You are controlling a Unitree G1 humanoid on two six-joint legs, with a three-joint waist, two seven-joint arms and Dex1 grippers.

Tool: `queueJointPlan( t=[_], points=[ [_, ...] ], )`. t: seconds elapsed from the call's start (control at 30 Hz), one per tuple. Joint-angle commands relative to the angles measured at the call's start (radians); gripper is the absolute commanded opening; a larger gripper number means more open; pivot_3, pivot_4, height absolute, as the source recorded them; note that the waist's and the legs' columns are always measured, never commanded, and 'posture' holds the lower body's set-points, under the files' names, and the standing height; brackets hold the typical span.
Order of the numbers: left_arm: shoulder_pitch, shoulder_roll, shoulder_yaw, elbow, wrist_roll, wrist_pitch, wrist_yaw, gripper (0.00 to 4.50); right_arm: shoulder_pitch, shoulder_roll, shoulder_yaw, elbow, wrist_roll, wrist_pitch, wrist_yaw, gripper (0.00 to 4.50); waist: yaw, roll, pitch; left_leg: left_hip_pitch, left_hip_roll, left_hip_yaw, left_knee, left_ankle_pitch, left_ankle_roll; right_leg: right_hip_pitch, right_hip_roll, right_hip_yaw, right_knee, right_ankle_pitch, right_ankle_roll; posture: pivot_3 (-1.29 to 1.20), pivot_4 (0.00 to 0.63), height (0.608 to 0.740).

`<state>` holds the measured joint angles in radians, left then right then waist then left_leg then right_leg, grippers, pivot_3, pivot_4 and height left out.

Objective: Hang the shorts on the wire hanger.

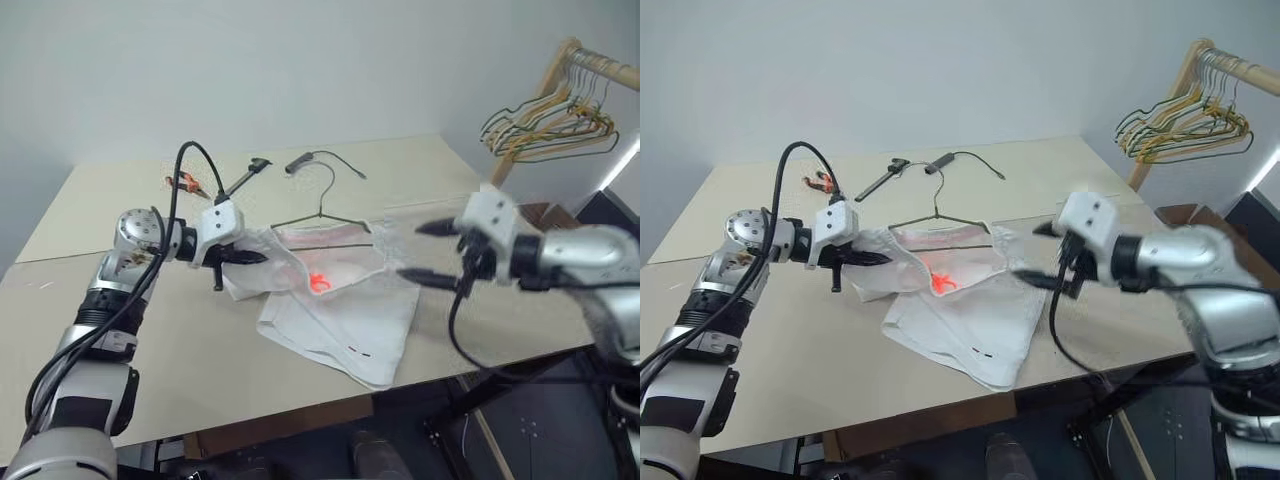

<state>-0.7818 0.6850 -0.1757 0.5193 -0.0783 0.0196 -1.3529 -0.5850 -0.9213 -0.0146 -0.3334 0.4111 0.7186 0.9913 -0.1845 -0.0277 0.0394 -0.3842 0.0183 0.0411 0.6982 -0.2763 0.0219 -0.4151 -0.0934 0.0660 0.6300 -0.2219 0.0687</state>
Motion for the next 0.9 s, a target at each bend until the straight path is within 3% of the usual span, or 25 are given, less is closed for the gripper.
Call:
queueJointPlan(
  t=[0.03,0.37,0.4,0.47,0.83,0.87,0.9],
  points=[
    [-0.041,0.003,0.007,-0.018,-0.010,-0.027,-0.028,0.00,-0.102,-0.027,0.128,0.132,-0.093,-0.095,0.104,4.46,-0.001,0.000,0.000,0.001,0.000,0.000,0.000,0.000,0.000,0.001,0.000,0.000,0.000,0.000,0.000,-0.17,0.000,0.740],
    [-0.059,-0.032,-0.006,-0.021,-0.010,-0.051,-0.065,0.00,-0.333,0.123,0.391,0.462,-0.279,-0.258,0.288,4.46,-0.012,0.000,0.000,-0.006,-0.001,0.000,0.000,0.000,0.000,-0.006,-0.001,0.000,0.001,0.000,0.000,-0.15,0.000,0.740],
    [-0.060,-0.034,-0.006,-0.020,-0.009,-0.051,-0.065,0.00,-0.345,0.137,0.399,0.478,-0.286,-0.258,0.298,4.29,-0.014,0.000,0.000,-0.006,-0.001,0.000,0.000,0.000,0.000,-0.006,-0.001,0.000,0.000,0.000,0.000,-0.15,0.000,0.740],
    [-0.063,-0.036,-0.006,-0.019,-0.010,-0.051,-0.065,0.00,-0.360,0.152,0.420,0.506,-0.311,-0.272,0.324,3.91,-0.015,0.000,0.000,-0.006,-0.001,0.000,0.000,0.000,0.000,-0.006,-0.002,0.000,0.000,0.000,0.000,-0.15,0.000,0.740],
    [-0.063,-0.047,0.003,-0.023,-0.030,-0.085,-0.093,0.00,-0.336,0.160,0.392,0.504,-0.298,-0.247,0.417,0.16,-0.022,0.000,0.000,-0.006,-0.001,0.000,0.001,0.000,0.000,-0.006,-0.002,0.000,0.001,0.000,0.000,-0.16,0.000,0.740],
    [-0.067,-0.050,0.004,-0.019,-0.034,-0.089,-0.097,0.00,-0.327,0.154,0.388,0.490,-0.293,-0.233,0.425,0.03,-0.023,0.000,0.000,-0.006,-0.001,0.000,0.001,0.000,0.000,-0.006,-0.002,0.000,0.001,0.000,0.000,-0.16,0.000,0.740],
    [-0.079,-0.060,0.014,-0.004,-0.052,-0.094,-0.112,0.29,-0.308,0.139,0.378,0.465,-0.279,-0.211,0.435,0.00,-0.022,0.000,0.000,-0.006,-0.001,-0.001,0.000,0.000,0.000,-0.006,-0.002,0.000,0.001,0.000,0.000,-0.17,0.000,0.740]
  ],
)
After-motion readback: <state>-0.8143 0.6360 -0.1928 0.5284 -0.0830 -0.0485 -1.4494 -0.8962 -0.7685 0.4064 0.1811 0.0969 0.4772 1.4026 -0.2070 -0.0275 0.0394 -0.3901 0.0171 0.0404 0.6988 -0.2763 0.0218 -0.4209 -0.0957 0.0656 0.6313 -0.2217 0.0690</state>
